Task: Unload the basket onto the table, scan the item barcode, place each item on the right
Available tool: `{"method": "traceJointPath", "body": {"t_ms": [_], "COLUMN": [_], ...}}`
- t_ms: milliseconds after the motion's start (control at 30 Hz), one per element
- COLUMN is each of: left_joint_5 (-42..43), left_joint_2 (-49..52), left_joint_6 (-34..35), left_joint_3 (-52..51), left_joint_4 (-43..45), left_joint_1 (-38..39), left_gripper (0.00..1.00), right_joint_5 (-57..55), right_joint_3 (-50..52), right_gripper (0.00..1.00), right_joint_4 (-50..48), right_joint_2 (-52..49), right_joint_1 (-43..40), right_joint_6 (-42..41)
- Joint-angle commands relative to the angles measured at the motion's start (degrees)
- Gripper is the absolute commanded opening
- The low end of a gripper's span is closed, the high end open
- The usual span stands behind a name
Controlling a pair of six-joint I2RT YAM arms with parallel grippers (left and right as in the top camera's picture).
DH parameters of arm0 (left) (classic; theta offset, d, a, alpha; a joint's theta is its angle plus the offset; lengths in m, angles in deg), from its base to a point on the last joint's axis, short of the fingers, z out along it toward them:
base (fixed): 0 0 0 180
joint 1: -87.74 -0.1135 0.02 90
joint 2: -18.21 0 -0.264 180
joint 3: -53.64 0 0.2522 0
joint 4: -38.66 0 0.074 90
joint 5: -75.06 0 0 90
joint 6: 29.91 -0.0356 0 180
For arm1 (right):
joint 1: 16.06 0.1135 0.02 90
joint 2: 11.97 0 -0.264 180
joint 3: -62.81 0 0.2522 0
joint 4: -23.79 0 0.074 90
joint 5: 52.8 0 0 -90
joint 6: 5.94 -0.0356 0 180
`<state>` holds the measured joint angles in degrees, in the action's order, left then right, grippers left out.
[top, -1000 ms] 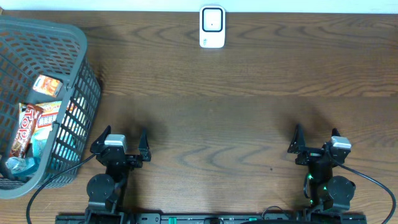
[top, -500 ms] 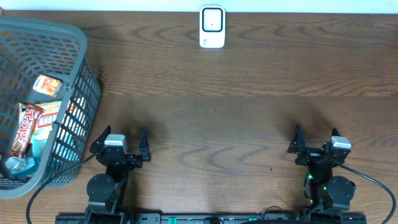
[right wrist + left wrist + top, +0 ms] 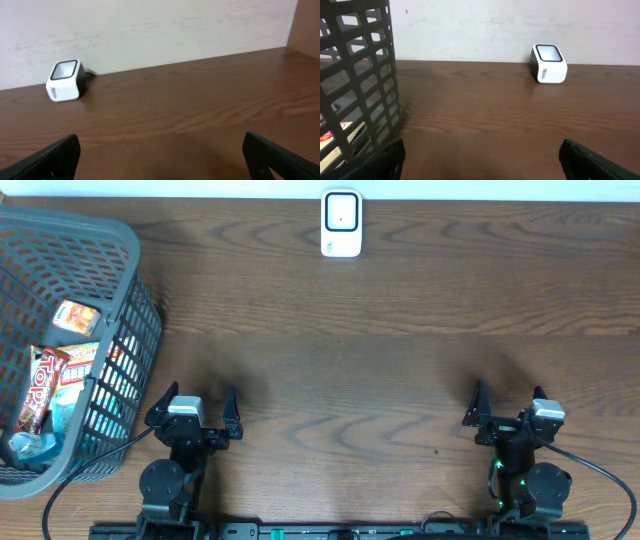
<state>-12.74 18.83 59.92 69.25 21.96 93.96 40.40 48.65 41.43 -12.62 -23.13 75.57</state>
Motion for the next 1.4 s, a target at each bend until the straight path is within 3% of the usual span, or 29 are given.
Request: {"method": "traceJointPath", "body": {"t_ms": [0, 1200, 1367], "left_joint_5": [-1.4, -2.8, 3.2], "left_joint_2": [-0.4, -0.4, -0.4], "left_joint_6": [0.2, -1.2, 0.7], "left_joint_3": [-1.6, -1.6, -1.4], "left_joint_4": [-1.0, -0.8, -0.3], "left_joint_1": [0.2, 0.2, 0.2], "left_gripper": [0.98, 0.98, 0.98], "right_joint_5": [0.2, 0.2, 0.2], "right_joint_3": [0.1, 0.1, 0.1], "right_gripper": [0.99, 0.99, 0.99], "right_joint_4": [0.2, 0.2, 0.2], "right_joint_2": [0.2, 0.2, 0.2], "right_joint_1": [-0.3, -0.3, -0.3], "right_joint_6": [0.4, 0.4, 0.4]}}
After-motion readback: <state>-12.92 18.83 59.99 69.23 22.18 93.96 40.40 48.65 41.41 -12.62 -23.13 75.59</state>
